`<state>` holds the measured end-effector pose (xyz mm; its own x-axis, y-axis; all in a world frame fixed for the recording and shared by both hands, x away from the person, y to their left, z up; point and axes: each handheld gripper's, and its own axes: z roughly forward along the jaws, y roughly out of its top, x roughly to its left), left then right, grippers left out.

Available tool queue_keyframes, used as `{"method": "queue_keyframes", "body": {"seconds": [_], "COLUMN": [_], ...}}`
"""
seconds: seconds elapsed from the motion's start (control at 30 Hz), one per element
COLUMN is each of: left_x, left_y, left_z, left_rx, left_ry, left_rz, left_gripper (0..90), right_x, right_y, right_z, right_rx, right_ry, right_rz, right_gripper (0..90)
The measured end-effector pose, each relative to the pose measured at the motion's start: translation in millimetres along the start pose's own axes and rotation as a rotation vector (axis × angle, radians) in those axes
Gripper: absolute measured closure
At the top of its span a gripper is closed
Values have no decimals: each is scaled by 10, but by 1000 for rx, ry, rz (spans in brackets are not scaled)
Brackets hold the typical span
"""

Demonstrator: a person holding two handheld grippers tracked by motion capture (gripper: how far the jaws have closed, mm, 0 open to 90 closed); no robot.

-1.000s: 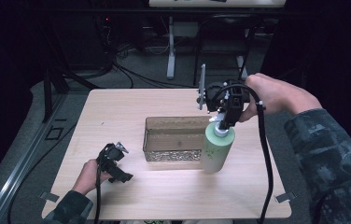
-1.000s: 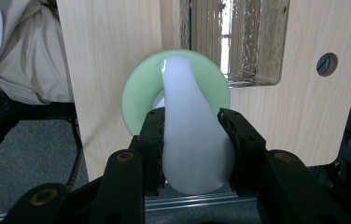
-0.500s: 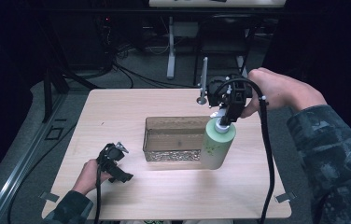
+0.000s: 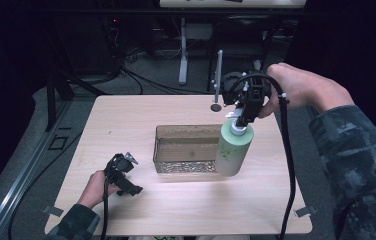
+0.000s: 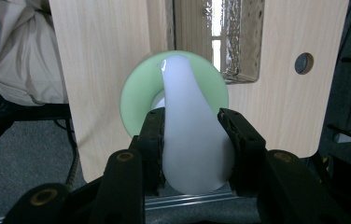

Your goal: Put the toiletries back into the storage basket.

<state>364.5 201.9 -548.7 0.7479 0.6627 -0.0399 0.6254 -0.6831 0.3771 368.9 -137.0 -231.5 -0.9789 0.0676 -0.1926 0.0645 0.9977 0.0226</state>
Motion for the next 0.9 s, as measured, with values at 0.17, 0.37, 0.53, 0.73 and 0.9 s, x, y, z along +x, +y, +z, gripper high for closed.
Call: {"method": "queue_keyframes", "body": {"seconds": [0.17, 0.37, 0.53, 0.73, 0.9], "left_x": [-1, -4, -4, -2, -5], "left_y": [1, -2, -1, 3, 4], "left_z": [0, -5, -5, 1, 1], "left_rx": [2, 3, 4, 4, 3], "left_ry": [2, 2, 1, 1, 1], "left_rz": [2, 0, 0, 7, 9], "left_gripper": [0, 0, 0, 0, 0], "right_x": [-44, -83, -118, -167, -221], "right_y": [24, 51, 52, 68, 94], "right_z": [-57, -135, -188, -208, -219], "right_rx": [-2, -5, -5, -13, -19], "right_ry": [-4, -21, -33, -38, -38], "right_rz": [4, 2, 5, 9, 12], "right_gripper": [634, 634, 634, 634, 634]}}
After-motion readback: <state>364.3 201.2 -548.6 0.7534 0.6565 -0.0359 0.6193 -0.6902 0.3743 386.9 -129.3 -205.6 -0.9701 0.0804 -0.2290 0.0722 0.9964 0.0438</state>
